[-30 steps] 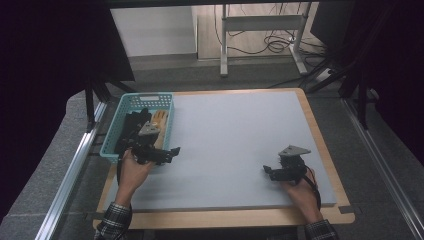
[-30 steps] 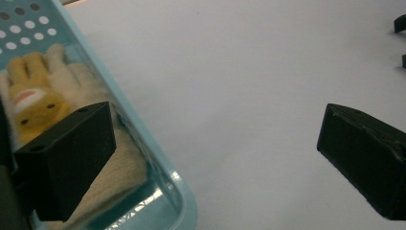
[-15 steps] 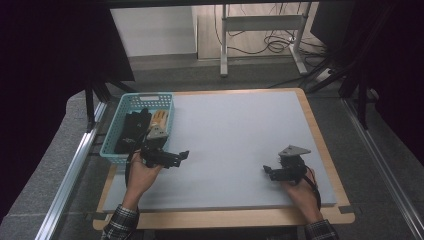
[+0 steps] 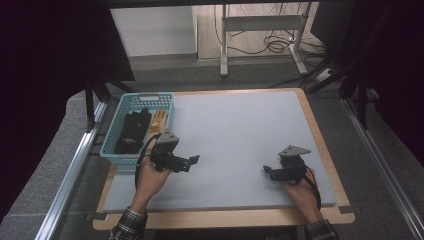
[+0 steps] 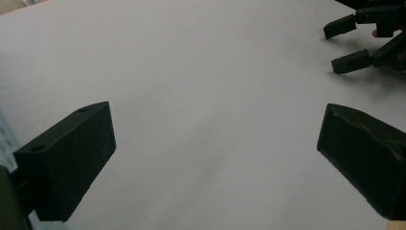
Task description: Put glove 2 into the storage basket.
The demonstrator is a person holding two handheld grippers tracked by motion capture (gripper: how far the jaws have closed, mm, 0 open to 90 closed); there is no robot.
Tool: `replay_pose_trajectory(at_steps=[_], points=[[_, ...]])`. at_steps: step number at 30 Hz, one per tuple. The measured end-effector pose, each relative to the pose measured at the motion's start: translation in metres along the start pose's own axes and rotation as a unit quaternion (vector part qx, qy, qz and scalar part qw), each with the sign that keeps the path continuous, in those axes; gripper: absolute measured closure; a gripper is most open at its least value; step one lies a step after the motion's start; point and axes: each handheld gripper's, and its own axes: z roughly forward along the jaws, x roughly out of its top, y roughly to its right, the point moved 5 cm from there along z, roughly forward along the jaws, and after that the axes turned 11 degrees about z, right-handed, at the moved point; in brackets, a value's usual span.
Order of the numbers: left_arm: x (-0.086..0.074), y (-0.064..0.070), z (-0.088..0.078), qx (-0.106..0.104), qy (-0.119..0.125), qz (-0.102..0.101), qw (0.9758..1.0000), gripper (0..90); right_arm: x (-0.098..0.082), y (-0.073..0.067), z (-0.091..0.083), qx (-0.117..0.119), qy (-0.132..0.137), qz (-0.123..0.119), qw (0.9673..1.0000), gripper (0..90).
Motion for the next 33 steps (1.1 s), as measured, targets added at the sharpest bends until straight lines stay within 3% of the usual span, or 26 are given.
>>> replay_pose_trajectory(at_steps=[18,27,33], points=[[-0.001,0.027,0.019,-0.032,0.009,0.017,0.9993,0.2,0.000,0.000,0.000,0.001,0.000,0.000,1.0000,17.3],[-0.014,0.034,0.032,-0.038,-0.006,0.031,0.9988,0.0,0.000,0.000,0.000,0.001,0.000,0.000,1.0000,17.3],[-0.025,0.037,0.039,-0.047,-0.009,0.023,0.9986,0.0,0.000,0.000,0.000,0.001,0.000,0.000,1.0000,17.3]])
